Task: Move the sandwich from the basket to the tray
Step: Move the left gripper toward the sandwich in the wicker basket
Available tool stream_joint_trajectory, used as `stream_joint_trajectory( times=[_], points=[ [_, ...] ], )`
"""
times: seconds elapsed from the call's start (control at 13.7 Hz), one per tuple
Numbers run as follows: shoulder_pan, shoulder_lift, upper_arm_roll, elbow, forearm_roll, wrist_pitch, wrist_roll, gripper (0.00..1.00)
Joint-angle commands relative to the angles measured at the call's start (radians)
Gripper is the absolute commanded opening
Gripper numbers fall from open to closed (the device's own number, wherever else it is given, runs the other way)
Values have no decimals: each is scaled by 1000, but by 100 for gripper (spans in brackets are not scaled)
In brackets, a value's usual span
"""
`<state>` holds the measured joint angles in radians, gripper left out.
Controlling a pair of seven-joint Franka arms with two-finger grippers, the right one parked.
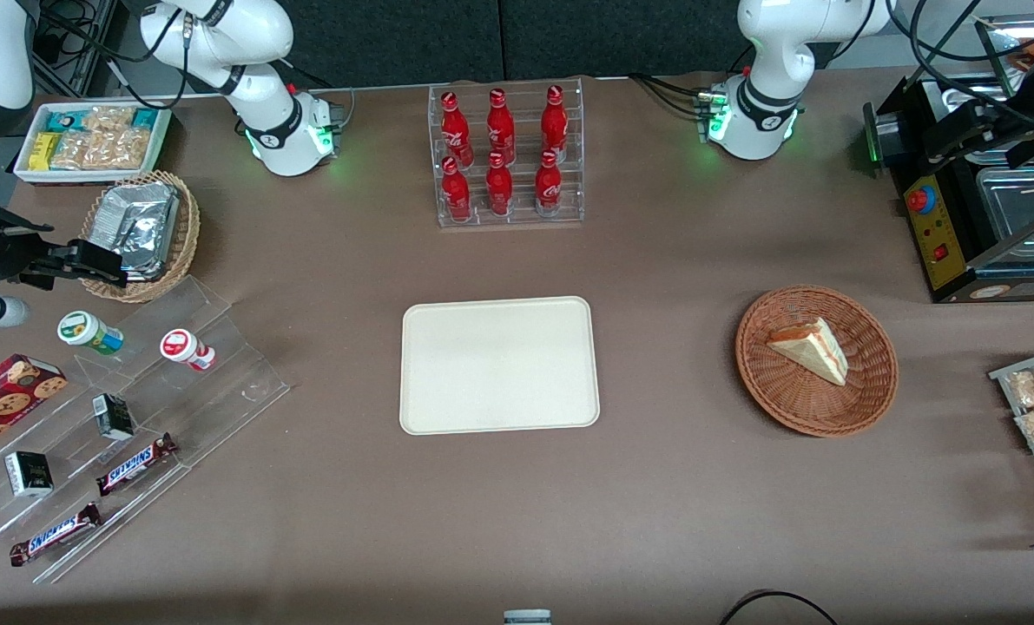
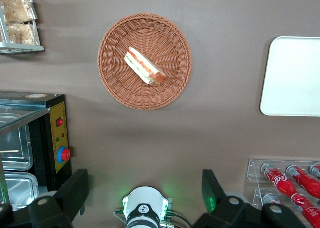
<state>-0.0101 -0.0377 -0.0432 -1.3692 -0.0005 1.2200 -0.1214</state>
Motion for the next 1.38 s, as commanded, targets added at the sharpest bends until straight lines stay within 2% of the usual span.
stream_joint_trajectory(
  times=[0.0, 0.22, 0.36, 0.51, 1.09, 1.31],
  points=[
    [-7, -11, 9, 16, 7, -27, 14, 100],
    [-5, 1, 9, 12, 10, -16, -6, 100],
    [5, 65, 31, -4, 30, 2, -61, 100],
    [7, 93, 34, -48, 31, 82, -131, 100],
    [24, 119, 39, -384, 30, 488, -417, 100],
    [33, 128, 39, -505, 17, 663, -605, 100]
  ],
)
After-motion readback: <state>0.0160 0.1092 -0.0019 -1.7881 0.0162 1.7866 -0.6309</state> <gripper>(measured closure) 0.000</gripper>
